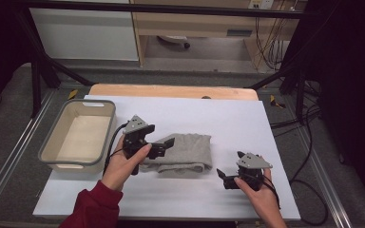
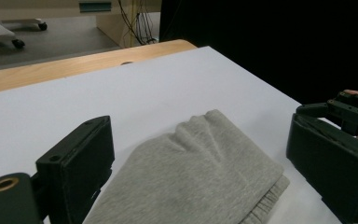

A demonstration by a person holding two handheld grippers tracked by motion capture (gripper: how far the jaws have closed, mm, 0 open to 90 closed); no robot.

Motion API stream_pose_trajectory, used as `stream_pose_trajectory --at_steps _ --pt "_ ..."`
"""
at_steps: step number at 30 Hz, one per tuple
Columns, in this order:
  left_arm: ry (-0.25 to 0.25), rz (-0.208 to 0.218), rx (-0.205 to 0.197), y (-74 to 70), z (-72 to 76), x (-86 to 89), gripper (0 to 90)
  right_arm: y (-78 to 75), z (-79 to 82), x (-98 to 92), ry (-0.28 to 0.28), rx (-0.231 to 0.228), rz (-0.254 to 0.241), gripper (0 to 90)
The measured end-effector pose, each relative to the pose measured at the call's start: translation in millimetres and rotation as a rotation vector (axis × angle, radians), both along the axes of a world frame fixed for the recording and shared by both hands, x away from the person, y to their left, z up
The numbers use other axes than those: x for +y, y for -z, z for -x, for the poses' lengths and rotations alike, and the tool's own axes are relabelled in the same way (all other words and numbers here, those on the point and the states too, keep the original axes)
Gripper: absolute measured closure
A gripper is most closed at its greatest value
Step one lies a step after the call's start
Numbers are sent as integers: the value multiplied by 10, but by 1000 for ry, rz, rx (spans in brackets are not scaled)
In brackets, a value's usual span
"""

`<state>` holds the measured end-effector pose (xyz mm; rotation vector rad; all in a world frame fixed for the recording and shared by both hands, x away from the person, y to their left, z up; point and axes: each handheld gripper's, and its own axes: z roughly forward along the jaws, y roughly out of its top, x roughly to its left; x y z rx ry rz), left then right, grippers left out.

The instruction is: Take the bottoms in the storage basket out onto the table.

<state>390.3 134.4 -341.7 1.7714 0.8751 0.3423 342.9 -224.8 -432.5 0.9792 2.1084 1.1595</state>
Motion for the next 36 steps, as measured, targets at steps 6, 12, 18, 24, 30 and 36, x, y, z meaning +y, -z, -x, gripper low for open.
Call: stream_pose_trajectory --at_steps 6,12,18,24,30,36 --pt "-12 -10 -11 -45 57 123 66 -3 1 1 4 -1 0 18" --pt "-35 -1 -40 -100 108 237 61 -1 -9 -1 11 3 -2 20" --pt "-81 18 -54 -155 198 460 61 -9 2 -24 17 -5 -10 18" --pt "-132 29 -71 -221 258 703 61 -16 -3 -29 14 -9 -18 18" --pt "-150 22 -80 -221 363 839 62 -20 1 -28 16 -11 -18 18" --pt "-154 -1 -92 -233 437 913 61 -17 -6 -30 20 -10 -14 18"
